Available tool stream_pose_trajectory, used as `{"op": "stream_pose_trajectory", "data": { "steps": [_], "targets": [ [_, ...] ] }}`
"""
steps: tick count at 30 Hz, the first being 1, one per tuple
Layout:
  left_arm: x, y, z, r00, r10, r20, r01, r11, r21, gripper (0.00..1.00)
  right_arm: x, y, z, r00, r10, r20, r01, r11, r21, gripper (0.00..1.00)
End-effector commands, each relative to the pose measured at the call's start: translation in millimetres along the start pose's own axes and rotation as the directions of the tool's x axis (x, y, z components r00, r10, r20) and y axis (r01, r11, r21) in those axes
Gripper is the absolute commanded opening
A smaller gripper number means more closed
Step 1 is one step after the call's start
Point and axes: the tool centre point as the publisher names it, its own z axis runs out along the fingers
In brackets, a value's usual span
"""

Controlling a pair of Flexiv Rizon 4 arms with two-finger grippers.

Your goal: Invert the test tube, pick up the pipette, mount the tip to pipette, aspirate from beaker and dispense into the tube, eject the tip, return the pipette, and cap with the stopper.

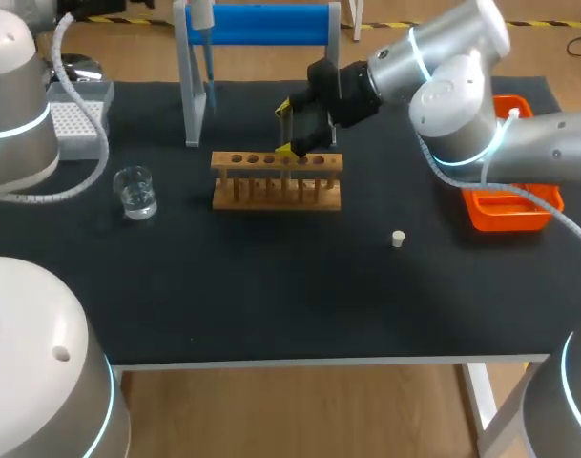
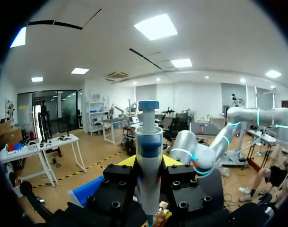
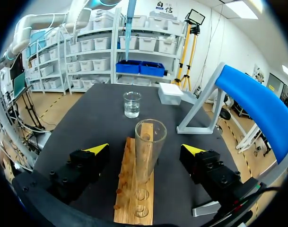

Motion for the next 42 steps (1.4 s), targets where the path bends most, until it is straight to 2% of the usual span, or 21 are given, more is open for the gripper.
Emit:
{"op": "stream_pose_trajectory", "data": {
  "steps": [1, 14, 32, 42],
  "targets": [
    [-1.7, -7.6, 18.4, 1.0, -0.015, -0.023, 0.015, 1.0, -0.002, 0.0, -0.3, 0.6, -1.2, 1.0, 0.001, -0.004, -0.001, 1.0, 0.004, 1.0],
    [14.3, -10.3, 54.5, 0.994, -0.054, -0.097, 0.053, 0.999, -0.007, 0.0, -0.3, 0.6, -1.2, 1.0, 0.001, -0.004, -0.001, 1.0, 0.004, 1.0],
    [16.0, -11.7, 97.8, 0.984, -0.08, -0.159, 0.081, 0.997, -0.004, 0.0, -0.3, 0.6, -1.2, 1.0, 0.001, -0.004, -0.001, 1.0, 0.004, 1.0],
    [14.4, -5.9, 110.4, 0.984, -0.071, -0.166, 0.071, 0.997, -0.003, 0.0, -0.3, 0.6, -1.2, 1.0, 0.001, -0.004, -0.001, 1.0, 0.004, 1.0]
  ]
}}
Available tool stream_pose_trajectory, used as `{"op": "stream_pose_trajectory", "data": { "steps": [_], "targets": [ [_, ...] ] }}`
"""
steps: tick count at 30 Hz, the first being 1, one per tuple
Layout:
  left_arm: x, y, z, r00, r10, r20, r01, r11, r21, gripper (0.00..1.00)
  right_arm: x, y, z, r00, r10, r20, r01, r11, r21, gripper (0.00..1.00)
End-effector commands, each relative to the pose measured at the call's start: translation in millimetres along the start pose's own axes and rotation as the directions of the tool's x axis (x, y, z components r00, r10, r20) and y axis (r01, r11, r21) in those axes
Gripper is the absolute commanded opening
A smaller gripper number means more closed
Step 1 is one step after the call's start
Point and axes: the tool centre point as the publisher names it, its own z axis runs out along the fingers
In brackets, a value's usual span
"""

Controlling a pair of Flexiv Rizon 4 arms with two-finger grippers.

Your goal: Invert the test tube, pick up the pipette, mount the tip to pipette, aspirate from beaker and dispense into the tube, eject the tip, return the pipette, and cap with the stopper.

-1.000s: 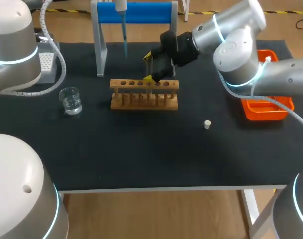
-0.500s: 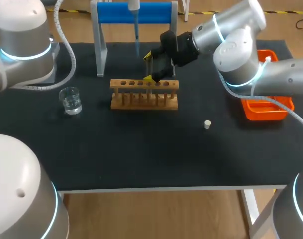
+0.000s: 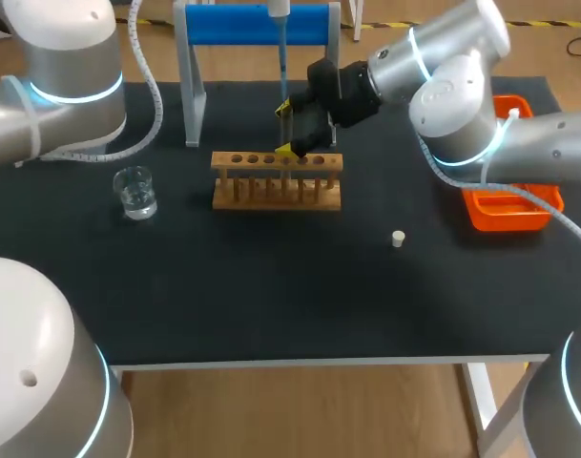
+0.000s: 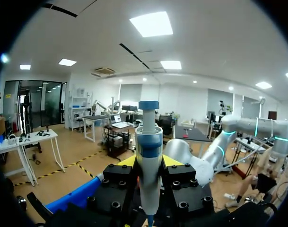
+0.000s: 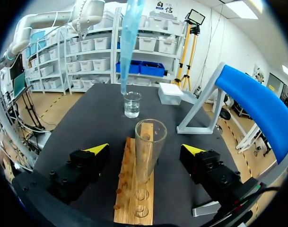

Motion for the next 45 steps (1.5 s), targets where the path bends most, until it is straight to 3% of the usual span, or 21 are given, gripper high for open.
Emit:
{"op": "stream_pose_trajectory", "data": {
  "steps": [1, 45],
  "targets": [
    [-4.0, 2.7, 5.6, 1.0, 0.006, -0.006, -0.006, 1.0, 0.014, 0.0, -0.4, 0.5, -1.3, 1.0, 0.001, -0.004, -0.001, 1.0, 0.004, 1.0],
    [-16.5, 32.2, 0.4, 1.0, 0.024, -0.001, -0.024, 0.999, 0.028, 0.0, -0.4, 0.5, -1.3, 1.0, 0.001, -0.004, -0.001, 1.0, 0.004, 1.0]
  ]
}}
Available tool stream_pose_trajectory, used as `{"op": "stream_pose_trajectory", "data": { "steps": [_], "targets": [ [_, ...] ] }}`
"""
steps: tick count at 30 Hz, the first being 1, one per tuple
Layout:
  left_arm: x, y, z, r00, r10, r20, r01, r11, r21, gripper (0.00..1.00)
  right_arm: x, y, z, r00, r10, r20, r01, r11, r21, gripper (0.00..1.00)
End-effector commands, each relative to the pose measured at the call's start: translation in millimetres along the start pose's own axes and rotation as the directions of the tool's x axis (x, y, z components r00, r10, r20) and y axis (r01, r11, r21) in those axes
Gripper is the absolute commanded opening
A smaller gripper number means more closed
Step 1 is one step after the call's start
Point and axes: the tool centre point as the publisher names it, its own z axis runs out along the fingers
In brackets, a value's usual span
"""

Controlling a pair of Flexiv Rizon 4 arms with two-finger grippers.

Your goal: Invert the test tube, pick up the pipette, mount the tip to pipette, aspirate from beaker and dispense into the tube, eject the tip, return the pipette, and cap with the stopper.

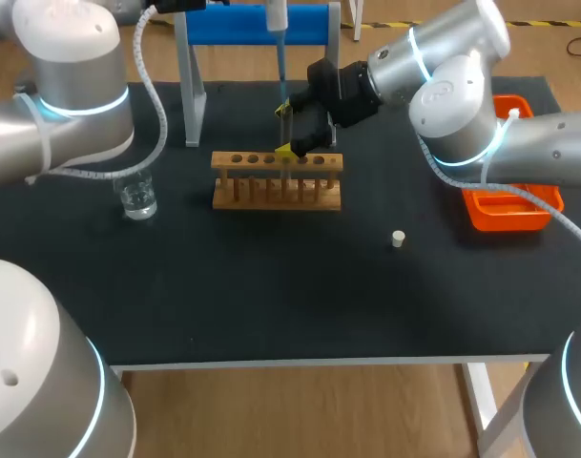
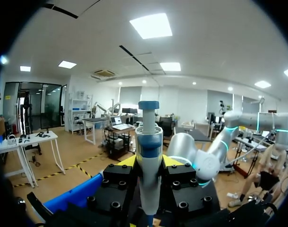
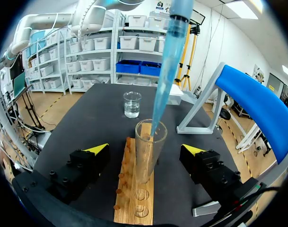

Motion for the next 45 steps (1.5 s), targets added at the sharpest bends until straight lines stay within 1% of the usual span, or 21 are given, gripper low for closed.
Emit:
{"op": "stream_pose_trajectory", "data": {
  "steps": [1, 6, 14, 29, 40, 45],
  "targets": [
    [1.1, 2.0, -2.0, 1.0, 0.018, 0.001, -0.018, 1.0, -0.002, 0.0, -0.5, 0.4, -1.3, 1.0, 0.001, -0.004, -0.001, 1.0, 0.004, 1.0],
    [2.5, 2.7, -3.0, 0.999, 0.049, 0.004, -0.049, 0.999, 0.0, 0.0, -0.5, 0.4, -1.3, 1.0, 0.001, -0.004, -0.001, 1.0, 0.004, 1.0],
    [5.3, 1.8, -4.2, 0.996, 0.092, -0.004, -0.092, 0.995, 0.037, 0.0, -0.5, 0.4, -1.3, 1.0, 0.001, -0.004, -0.001, 1.0, 0.004, 1.0],
    [12.0, 1.3, -0.4, 0.995, 0.086, -0.042, -0.083, 0.995, 0.062, 0.0, -0.5, 0.4, -1.3, 1.0, 0.001, -0.004, -0.001, 1.0, 0.004, 1.0],
    [18.7, 4.3, 0.9, 0.992, 0.099, -0.081, -0.097, 0.995, 0.023, 0.0, -0.5, 0.4, -1.3, 1.0, 0.001, -0.004, -0.001, 1.0, 0.004, 1.0],
    [20.4, 6.7, -0.9, 0.99, 0.12, -0.074, -0.121, 0.993, -0.002, 0.0, -0.5, 0.4, -1.3, 1.0, 0.001, -0.004, -0.001, 1.0, 0.004, 1.0]
  ]
}}
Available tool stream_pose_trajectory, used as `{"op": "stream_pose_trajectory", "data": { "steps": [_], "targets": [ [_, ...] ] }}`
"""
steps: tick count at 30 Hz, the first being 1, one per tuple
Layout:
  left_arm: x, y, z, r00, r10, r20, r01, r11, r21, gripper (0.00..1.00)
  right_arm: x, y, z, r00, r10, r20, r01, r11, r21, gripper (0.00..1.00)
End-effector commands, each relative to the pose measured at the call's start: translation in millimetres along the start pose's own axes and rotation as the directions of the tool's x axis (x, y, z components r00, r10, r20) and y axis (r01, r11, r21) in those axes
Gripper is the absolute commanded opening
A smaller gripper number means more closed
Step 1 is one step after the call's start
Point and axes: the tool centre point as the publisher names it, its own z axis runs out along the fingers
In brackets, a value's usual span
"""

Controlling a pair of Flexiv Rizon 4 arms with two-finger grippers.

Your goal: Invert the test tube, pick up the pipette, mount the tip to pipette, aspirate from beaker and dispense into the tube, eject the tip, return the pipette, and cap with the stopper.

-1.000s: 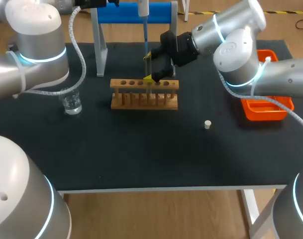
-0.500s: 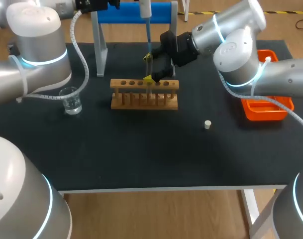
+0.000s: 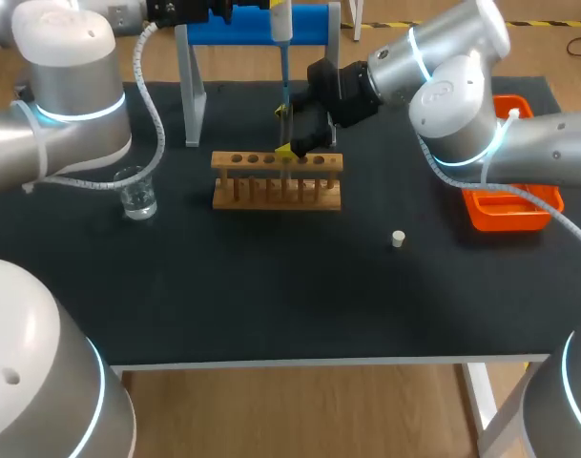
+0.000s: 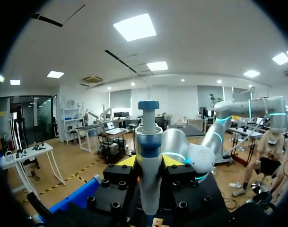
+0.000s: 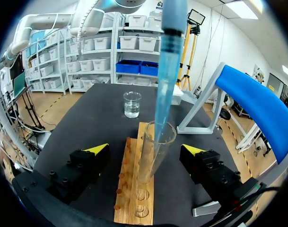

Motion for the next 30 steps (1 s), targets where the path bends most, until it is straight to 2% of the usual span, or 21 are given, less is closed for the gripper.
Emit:
{"op": "stream_pose_trajectory", "data": {
  "steps": [1, 9, 17, 30],
  "targets": [
    [0.7, -1.5, -3.2, 1.0, 0.008, 0.0, -0.008, 1.0, -0.021, 0.0, -0.6, 0.4, -1.3, 1.0, 0.001, -0.004, -0.001, 1.0, 0.003, 1.0],
    [0.8, -0.1, -5.5, 0.999, 0.05, 0.011, -0.049, 0.998, -0.034, 0.0, -0.6, 0.4, -1.3, 1.0, 0.001, -0.004, -0.001, 1.0, 0.003, 1.0],
    [2.9, 0.2, -4.8, 0.996, 0.086, -0.01, -0.086, 0.996, 0.002, 0.0, -0.6, 0.4, -1.3, 1.0, 0.001, -0.004, -0.001, 1.0, 0.003, 1.0],
    [12.0, 4.7, 5.8, 0.996, 0.083, -0.045, -0.085, 0.995, -0.053, 0.0, -0.6, 0.4, -1.3, 1.0, 0.001, -0.004, -0.001, 1.0, 0.003, 1.0]
  ]
}}
